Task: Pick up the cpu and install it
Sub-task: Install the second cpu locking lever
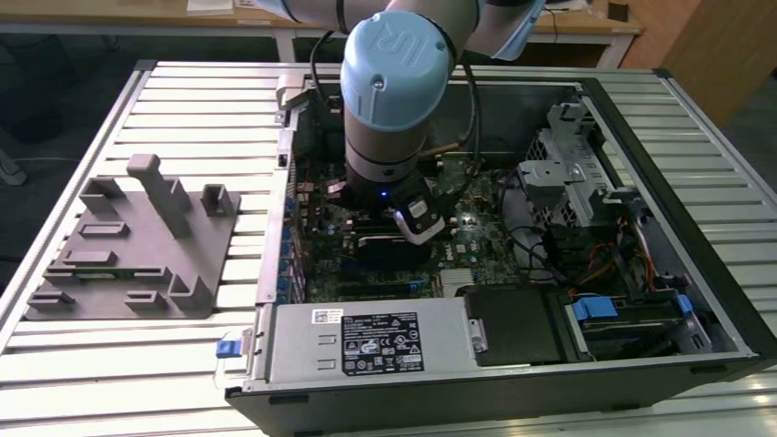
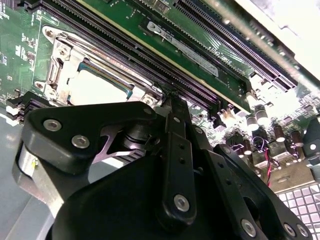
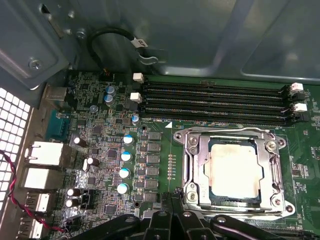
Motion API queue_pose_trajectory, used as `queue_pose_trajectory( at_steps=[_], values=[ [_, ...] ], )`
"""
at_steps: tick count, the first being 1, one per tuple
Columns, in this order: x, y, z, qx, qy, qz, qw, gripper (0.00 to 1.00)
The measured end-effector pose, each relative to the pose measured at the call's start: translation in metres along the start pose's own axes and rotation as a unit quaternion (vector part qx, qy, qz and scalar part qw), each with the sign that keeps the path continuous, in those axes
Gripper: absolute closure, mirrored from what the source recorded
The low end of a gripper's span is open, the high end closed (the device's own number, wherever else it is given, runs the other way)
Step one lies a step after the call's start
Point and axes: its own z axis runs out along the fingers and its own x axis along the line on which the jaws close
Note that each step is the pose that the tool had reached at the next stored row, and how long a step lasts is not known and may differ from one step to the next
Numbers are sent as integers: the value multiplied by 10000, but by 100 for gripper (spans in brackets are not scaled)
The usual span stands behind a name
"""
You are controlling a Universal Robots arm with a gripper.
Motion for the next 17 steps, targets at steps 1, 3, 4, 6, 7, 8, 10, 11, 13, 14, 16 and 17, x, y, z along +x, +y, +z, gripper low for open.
queue_pose_trajectory(
  at_steps=[1,3,4,6,7,8,10,11,13,14,16,17],
  values=[
    [0,0,1,0,0,0,10000,89],
    [0,-1,2,1,0,0,10000,89],
    [0,-2,3,1,0,0,10000,89],
    [0,-2,4,1,0,0,10000,89],
    [0,-2,4,1,0,0,10000,89],
    [0,-2,5,1,0,0,10000,89],
    [0,-2,5,2,0,0,10000,89],
    [0,-1,4,4,0,0,10000,89],
    [0,3,-9,6,0,0,10000,89],
    [-1,9,-22,4,-1,-1,10000,89],
    [0,23,-62,6,0,0,10000,89],
    [0,31,-86,7,0,0,10000,89]
  ],
)
